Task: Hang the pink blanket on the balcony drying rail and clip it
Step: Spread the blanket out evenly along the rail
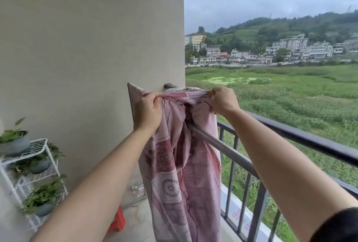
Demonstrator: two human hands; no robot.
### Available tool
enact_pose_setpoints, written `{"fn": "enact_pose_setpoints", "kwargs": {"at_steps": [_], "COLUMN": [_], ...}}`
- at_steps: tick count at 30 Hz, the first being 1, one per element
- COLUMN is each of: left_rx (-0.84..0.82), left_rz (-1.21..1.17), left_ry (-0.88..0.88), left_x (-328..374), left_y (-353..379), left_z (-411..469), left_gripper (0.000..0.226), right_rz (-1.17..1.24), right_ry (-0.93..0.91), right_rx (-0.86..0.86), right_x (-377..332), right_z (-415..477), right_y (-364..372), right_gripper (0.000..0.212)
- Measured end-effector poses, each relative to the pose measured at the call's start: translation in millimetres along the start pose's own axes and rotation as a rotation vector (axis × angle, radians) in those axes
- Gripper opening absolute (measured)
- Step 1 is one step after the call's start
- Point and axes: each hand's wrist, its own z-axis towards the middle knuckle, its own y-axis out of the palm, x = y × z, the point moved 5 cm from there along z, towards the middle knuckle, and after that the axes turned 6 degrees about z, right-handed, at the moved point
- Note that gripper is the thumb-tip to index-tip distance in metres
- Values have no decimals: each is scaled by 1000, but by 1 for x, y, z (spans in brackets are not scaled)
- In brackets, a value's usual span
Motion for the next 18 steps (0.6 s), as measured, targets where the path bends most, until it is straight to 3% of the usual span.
{"fn": "enact_pose_setpoints", "kwargs": {"at_steps": [3, 5, 8, 10, 13, 14, 16, 18], "left_rx": [12, -4, -35, -56, -73, -70, -55, -50], "left_rz": [-140, -283, -376, -390, -352, -317, -268, -286], "left_ry": [-99, -118, -123, -104, -72, -71, -121, -208], "left_x": [16, 25, 31, 35, 38, 35, 20, 2], "left_y": [0, 1, 0, 2, 2, 1, -4, -9], "left_z": [18, 27, 35, 35, 30, 29, 30, 30], "left_gripper": [21, 22, 24, 22, 22, 22, 21, 22], "right_rz": [120, 273, 358, 156, -194, -275, -387, -273], "right_ry": [11, -22, -142, -161, -243, -247, -221, -139], "right_rx": [131, 90, -172, -286, -150, -123, -201, -288], "right_x": [-12, -14, -19, -18, -17, -16, -5, 9], "right_z": [6, -1, -30, -44, -46, -43, -36, -29], "right_y": [-10, -3, 25, 49, 51, 45, 32, 13], "right_gripper": [21, 22, 66, 79, 29, 22, 31, 42]}}
